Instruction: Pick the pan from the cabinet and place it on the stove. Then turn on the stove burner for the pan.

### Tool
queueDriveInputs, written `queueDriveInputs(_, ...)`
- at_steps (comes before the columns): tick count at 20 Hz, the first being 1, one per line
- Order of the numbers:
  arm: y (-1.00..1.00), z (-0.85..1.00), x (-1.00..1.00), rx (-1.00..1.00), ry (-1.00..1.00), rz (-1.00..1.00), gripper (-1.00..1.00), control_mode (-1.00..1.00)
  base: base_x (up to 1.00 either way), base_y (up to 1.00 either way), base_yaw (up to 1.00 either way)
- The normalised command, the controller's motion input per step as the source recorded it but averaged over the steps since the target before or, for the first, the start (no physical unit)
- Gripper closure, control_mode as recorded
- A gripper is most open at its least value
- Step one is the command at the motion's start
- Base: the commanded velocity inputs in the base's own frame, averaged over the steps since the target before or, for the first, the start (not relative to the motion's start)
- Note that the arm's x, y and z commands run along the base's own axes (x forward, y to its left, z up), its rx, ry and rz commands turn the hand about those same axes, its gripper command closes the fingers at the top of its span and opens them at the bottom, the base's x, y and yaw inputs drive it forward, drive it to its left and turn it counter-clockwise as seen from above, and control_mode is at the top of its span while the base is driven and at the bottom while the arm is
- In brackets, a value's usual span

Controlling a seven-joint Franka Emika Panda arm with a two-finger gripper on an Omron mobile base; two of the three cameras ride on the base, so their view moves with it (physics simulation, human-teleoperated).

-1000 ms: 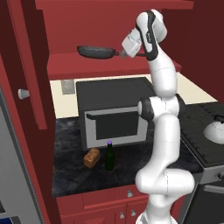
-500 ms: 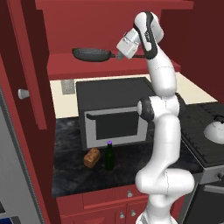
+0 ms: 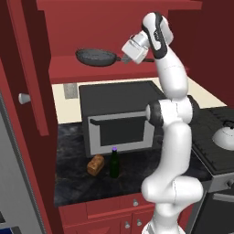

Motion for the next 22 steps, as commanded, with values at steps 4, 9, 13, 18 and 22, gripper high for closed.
queueDriveInputs(4,0.16,-0.39,-0.66,0.05,-0.12,-0.03,1.00,-1.00,0.00,0.00,0.00)
queueDriveInputs(9,0.10,-0.27,-0.82,0.03,-0.11,-0.05,1.00,-1.00,0.00,0.00,0.00)
queueDriveInputs(13,0.05,-0.15,-0.93,0.00,-0.07,-0.08,1.00,-1.00,0.00,0.00,0.00)
queueDriveInputs(18,0.06,-0.16,-0.93,0.00,-0.06,-0.10,1.00,-1.00,0.00,0.00,0.00)
queueDriveInputs(22,0.07,-0.16,-0.89,0.00,-0.06,-0.10,1.00,-1.00,0.00,0.00,0.00)
